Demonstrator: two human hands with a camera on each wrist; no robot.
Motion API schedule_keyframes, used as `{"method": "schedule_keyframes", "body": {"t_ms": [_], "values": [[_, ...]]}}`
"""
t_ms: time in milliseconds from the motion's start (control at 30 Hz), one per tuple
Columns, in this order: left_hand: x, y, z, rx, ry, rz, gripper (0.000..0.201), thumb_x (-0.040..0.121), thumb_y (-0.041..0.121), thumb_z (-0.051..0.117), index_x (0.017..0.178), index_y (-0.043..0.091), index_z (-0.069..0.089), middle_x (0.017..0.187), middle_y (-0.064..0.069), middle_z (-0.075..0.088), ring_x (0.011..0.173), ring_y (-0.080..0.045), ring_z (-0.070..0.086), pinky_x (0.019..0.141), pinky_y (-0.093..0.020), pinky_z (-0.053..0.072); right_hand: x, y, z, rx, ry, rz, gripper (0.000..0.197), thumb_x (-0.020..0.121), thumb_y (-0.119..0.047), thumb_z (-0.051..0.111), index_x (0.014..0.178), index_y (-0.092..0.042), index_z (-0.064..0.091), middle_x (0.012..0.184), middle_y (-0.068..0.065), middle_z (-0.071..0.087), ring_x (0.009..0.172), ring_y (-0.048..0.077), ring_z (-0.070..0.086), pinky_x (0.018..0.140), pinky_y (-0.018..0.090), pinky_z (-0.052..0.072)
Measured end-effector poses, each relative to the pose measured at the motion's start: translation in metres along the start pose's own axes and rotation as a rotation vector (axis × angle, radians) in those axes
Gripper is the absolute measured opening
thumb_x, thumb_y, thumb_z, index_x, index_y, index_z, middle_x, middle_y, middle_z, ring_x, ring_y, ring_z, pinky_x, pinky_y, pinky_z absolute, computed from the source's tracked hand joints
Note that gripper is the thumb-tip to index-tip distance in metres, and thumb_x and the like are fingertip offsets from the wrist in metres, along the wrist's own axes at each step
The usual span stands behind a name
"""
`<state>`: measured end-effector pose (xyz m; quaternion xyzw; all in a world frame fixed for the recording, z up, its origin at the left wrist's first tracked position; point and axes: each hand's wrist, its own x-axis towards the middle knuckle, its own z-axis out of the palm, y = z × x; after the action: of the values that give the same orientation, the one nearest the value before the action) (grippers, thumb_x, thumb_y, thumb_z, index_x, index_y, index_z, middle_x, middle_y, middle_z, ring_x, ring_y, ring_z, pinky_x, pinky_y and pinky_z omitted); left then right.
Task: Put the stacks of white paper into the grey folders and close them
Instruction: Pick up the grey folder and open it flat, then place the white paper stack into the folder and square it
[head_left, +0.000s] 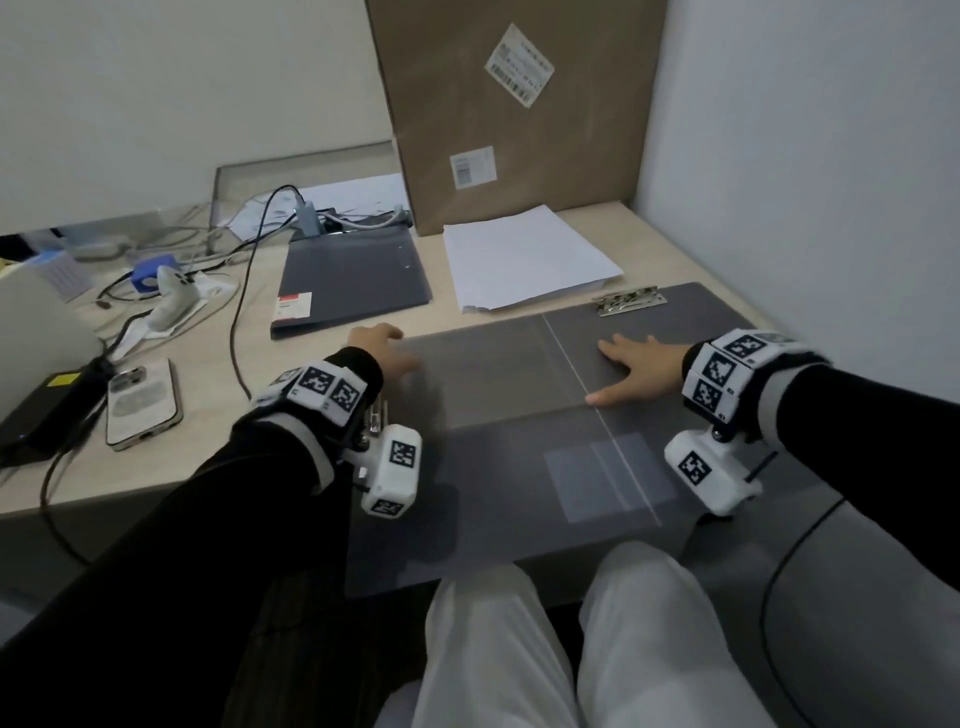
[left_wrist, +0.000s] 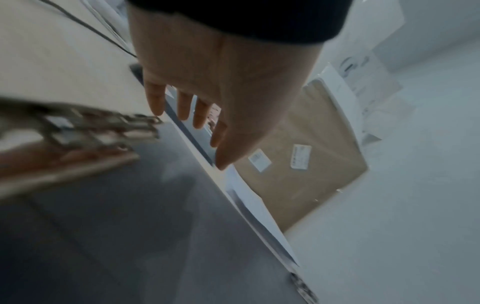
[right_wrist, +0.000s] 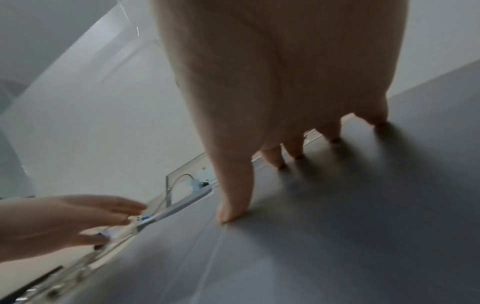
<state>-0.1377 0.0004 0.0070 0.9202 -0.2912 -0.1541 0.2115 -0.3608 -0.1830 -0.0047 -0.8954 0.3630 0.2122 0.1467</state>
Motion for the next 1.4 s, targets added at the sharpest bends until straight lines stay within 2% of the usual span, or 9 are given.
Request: {"method": "schedule_keyframes", "body": {"t_ms": [167,267,400,533,733,1167,1267,1333,1400], "values": [[-0.001,0.064,0.041,0.031,-0.193,0.219,0.06,0.09,0.027,0.057,0.144,0.011,0.037,0.152,-0.009,0.034,0.139,-0.024,0.035,0.112,-0.027,0.028,-0.01,-0.031,0.006,-0.038,0.043,-0.085,0.074,0.091,-0.048,0.051,0.148,-0.008,0.027,0.154,0.013,0.029,0.142,0.028,0.03,0.114,0.034,0.027],[0.001,0.087,0.069,0.196,-0.273,0.294,0.066,0.09,0.036,0.055,0.147,0.015,0.031,0.157,-0.011,0.022,0.144,-0.028,0.023,0.117,-0.033,0.021,-0.004,-0.03,-0.001,-0.04,0.175,-0.129,0.038,0.089,-0.039,0.056,0.11,-0.007,0.059,0.118,0.012,0.059,0.113,0.026,0.055,0.088,0.03,0.043],[0.01,0.08,0.095,0.466,-0.365,0.298,0.08,0.086,0.061,0.04,0.151,0.032,0.003,0.161,-0.003,-0.006,0.147,-0.036,-0.005,0.12,-0.049,0.008,0.016,-0.007,-0.01,-0.009,0.312,-0.122,0.07,0.085,-0.046,0.056,0.145,-0.018,0.032,0.152,0.008,0.034,0.142,0.029,0.027,0.112,0.044,0.031],[0.015,0.071,0.1,0.552,-0.388,0.346,0.084,0.078,0.075,0.025,0.149,0.04,-0.002,0.16,-0.003,-0.016,0.147,-0.032,-0.013,0.118,-0.054,0.005,0.042,0.006,-0.014,-0.037,0.286,-0.059,0.079,0.088,-0.053,0.05,0.152,-0.03,0.009,0.162,-0.003,0.001,0.15,0.027,-0.004,0.118,0.052,0.014],[0.013,0.074,0.097,0.509,-0.38,0.32,0.075,0.088,0.065,0.029,0.148,0.041,-0.009,0.159,0.006,-0.017,0.148,-0.025,-0.011,0.116,-0.055,0.003,0.067,0.009,-0.013,-0.041,0.205,-0.086,0.074,0.092,-0.056,0.038,0.152,-0.027,0.006,0.162,-0.005,0.0,0.15,0.026,0.001,0.118,0.053,0.016],[0.009,0.075,0.095,0.504,-0.378,0.315,0.072,0.089,0.064,0.028,0.148,0.041,-0.007,0.159,0.007,-0.017,0.149,-0.024,-0.01,0.116,-0.053,0.001,0.077,0.012,-0.011,-0.015,0.121,-0.072,0.066,0.09,-0.063,0.034,0.148,-0.048,0.005,0.162,-0.005,-0.009,0.149,0.027,-0.009,0.117,0.058,0.006],[0.009,0.075,0.093,0.502,-0.386,0.315,0.073,0.089,0.064,0.029,0.148,0.04,-0.007,0.159,0.006,-0.017,0.149,-0.024,-0.01,0.116,-0.053,0.002,0.077,0.012,-0.011,0.078,0.149,-0.104,0.067,0.089,-0.057,0.045,0.148,-0.043,0.017,0.162,-0.004,0.002,0.149,0.028,-0.003,0.117,0.055,0.007],[0.009,0.076,0.092,0.501,-0.39,0.318,0.073,0.089,0.064,0.029,0.149,0.039,-0.006,0.16,0.006,-0.016,0.149,-0.024,-0.01,0.116,-0.054,0.003,0.074,0.013,-0.015,0.299,0.236,-0.174,0.06,0.088,-0.045,0.055,0.143,-0.03,0.035,0.152,0.0,0.03,0.144,0.024,0.023,0.115,0.041,0.02],[0.008,0.076,0.091,0.499,-0.394,0.319,0.073,0.089,0.063,0.029,0.149,0.039,-0.006,0.16,0.005,-0.016,0.149,-0.025,-0.01,0.116,-0.054,0.003,0.069,0.015,-0.026,0.591,0.409,-0.177,0.04,0.088,-0.031,0.06,0.124,-0.016,0.054,0.121,0.003,0.053,0.113,0.016,0.05,0.093,0.025,0.037]]}}
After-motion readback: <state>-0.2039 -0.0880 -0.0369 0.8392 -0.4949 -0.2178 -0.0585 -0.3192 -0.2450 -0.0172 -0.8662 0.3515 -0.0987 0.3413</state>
